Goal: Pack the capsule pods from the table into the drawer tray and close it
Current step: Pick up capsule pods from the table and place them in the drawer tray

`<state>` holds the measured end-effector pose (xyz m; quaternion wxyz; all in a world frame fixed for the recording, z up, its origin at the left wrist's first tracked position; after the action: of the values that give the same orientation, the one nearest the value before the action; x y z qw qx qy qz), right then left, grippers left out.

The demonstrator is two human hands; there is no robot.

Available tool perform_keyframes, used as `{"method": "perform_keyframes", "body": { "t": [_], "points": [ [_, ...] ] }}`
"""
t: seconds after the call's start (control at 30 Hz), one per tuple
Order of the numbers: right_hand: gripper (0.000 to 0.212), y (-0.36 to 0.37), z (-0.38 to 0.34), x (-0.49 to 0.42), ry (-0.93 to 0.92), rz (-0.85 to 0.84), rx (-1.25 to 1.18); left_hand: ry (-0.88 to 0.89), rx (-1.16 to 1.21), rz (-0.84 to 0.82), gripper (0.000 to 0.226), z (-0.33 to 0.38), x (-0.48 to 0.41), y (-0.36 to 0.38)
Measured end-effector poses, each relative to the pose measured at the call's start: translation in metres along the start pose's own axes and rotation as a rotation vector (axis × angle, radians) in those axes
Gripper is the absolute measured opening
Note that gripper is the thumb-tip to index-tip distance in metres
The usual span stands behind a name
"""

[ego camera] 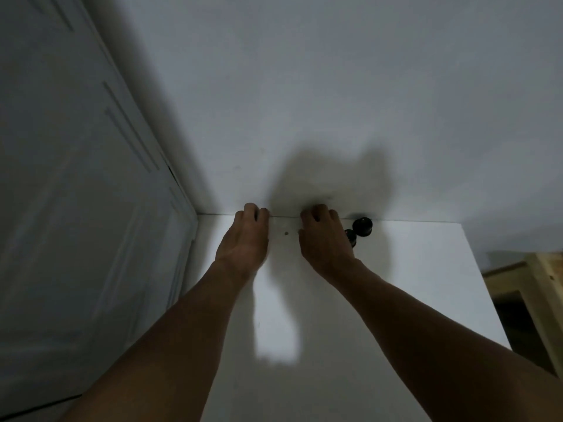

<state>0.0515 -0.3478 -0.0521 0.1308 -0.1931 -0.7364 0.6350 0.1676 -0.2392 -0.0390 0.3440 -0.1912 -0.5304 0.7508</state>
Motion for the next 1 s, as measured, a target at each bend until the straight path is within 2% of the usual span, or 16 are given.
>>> {"method": "perform_keyframes", "body": {
  "t": [0.07,0.23,0.33,0.47,0.67,0.77,0.83,0.9,1.0],
  "points": [
    [0.018,0.004,-0.001,-0.002,0.011,-0.012,-0.029,-0.004,0.011,-0.024,0.028,-0.003,-0.002,0.003],
    [0.033,0.005,-0.002,0.009,0.001,0.031,-0.058,0.044,0.010,-0.023,0.014,-0.006,0.006,0.014],
    [0.034,0.000,-0.005,0.017,0.002,0.012,-0.099,0.031,0.003,-0.053,0.005,-0.007,0.017,0.011],
    [0.029,-0.015,-0.013,0.034,-0.002,0.026,-0.100,0.051,-0.030,-0.052,0.022,-0.001,0.037,-0.002],
    [0.015,-0.061,-0.032,0.072,0.006,0.061,-0.128,0.087,-0.057,-0.074,0.021,0.026,0.074,-0.044],
    [0.008,-0.098,-0.043,0.095,-0.049,0.068,-0.103,0.132,-0.061,-0.020,0.016,0.042,0.102,-0.070],
    [0.015,-0.118,-0.048,0.114,-0.087,0.094,-0.138,0.158,-0.066,0.014,0.013,0.054,0.124,-0.088],
    [0.010,-0.142,-0.054,0.133,-0.048,0.143,-0.201,0.187,-0.070,0.054,0.011,0.066,0.148,-0.105],
    [0.010,-0.179,-0.066,0.173,-0.001,0.162,-0.220,0.269,-0.064,0.136,0.024,0.085,0.188,-0.128]
  ]
}}
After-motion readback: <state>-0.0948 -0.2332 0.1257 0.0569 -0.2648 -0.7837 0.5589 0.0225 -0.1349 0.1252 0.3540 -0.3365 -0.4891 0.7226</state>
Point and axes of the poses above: each hand's wrist, its own x-axis away from the middle knuckle, its own y-axis out of the palm, z = x × y, the point moved 1 cm from there along -x, towards the middle knuckle, and after that the axes turned 10 degrees about -y, right-handed, at the moved point
